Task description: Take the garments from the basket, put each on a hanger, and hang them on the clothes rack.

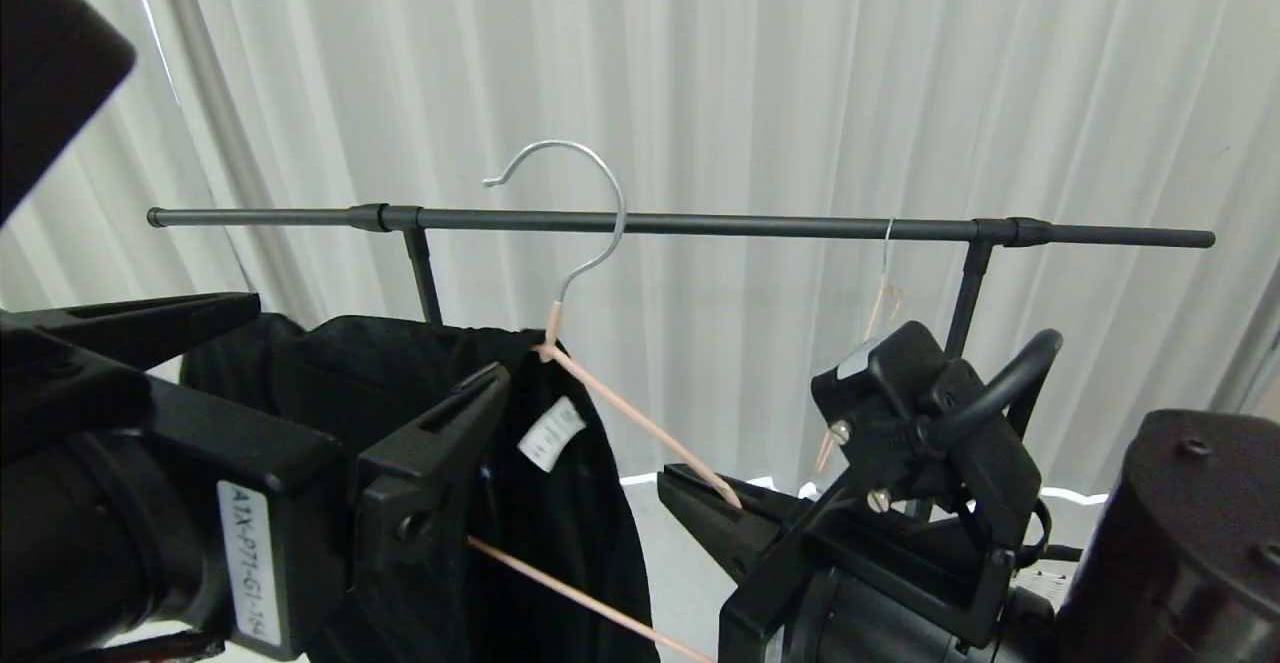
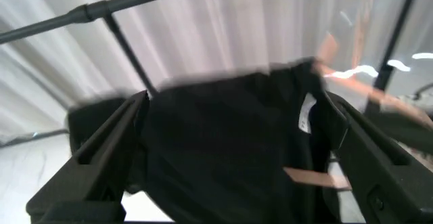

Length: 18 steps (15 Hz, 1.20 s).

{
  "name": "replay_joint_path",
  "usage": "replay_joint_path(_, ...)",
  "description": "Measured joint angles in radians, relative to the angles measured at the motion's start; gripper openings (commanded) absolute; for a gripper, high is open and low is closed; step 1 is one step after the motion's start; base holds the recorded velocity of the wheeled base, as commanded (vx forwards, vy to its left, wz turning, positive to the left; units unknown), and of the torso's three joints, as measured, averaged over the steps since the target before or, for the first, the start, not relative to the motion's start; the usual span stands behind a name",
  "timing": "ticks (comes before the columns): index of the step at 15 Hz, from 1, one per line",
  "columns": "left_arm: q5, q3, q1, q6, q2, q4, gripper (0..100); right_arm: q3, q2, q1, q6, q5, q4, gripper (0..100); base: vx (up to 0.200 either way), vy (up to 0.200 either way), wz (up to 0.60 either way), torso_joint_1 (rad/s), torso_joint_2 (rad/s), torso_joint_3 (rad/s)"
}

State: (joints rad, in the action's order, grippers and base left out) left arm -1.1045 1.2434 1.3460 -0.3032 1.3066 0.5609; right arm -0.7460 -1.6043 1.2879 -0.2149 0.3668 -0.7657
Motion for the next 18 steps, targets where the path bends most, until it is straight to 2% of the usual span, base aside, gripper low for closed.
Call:
replay_joint_path(4,-0.003,-0.002,0.053,-0.001,-0.013,-0.001,100,0.003,0.022,-0.031,0.002,0.01,0.0,0,0.0,0.0,0.0,0.0,0.0,0.0)
replay_joint_path(7,-0.003,-0.04,0.061,-0.001,-0.047,-0.001,100,0.029,0.046,-0.041,0.04,0.025,-0.002,0,0.0,0.0,0.0,0.0,0.0,0.0)
replay_joint_path(10,-0.001,-0.14,0.094,0.003,-0.127,0.0,100,0.169,0.122,-0.05,0.092,0.009,0.0,0,0.0,0.0,0.0,0.0,0.0,0.0)
replay_joint_path(13,0.006,-0.255,0.198,0.039,-0.208,0.0,100,0.321,0.231,-0.05,0.149,-0.049,0.001,0,0.0,0.0,0.0,0.0,0.0,0.0)
replay_joint_path(16,0.07,-0.324,0.283,0.043,-0.246,-0.009,100,0.391,0.299,0.027,0.178,-0.069,0.001,0,0.0,0.0,0.0,0.0,0.0,0.0)
replay_joint_path(18,0.147,-0.367,0.36,0.043,-0.253,-0.062,100,0.408,0.308,0.104,0.185,-0.067,0.001,0,0.0,0.0,0.0,0.0,0.0,0.0)
